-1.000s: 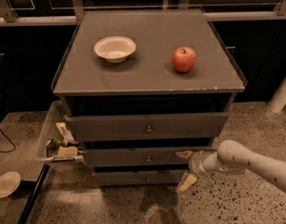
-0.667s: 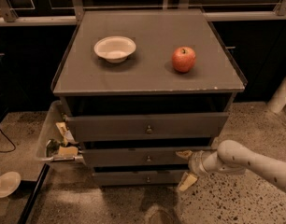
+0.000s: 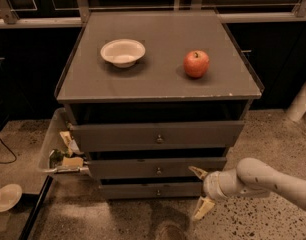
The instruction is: Close middle drawer
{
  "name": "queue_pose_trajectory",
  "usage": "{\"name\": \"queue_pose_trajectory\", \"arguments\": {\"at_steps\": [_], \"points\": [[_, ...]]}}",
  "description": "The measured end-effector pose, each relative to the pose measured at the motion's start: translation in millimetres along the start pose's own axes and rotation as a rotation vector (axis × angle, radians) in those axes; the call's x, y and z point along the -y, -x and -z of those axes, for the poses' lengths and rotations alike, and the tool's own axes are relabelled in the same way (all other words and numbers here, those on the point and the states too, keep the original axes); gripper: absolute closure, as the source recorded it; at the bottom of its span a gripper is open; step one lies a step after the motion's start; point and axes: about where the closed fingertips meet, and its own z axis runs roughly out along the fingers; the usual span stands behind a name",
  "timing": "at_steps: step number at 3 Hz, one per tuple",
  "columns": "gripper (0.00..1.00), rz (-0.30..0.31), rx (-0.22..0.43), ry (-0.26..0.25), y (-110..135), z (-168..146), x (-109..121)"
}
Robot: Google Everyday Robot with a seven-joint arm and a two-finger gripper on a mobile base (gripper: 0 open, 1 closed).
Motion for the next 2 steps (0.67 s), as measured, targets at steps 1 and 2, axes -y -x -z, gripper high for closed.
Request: {"name": "queue_pose_trajectory", "arguments": {"at_steps": [1,2], "points": [[0.00,0.023,0.003,0.009,7.6,28.0,-28.6],[0.00,0.028,-0.024,-0.021,6.3,58.6,-42.6]]}}
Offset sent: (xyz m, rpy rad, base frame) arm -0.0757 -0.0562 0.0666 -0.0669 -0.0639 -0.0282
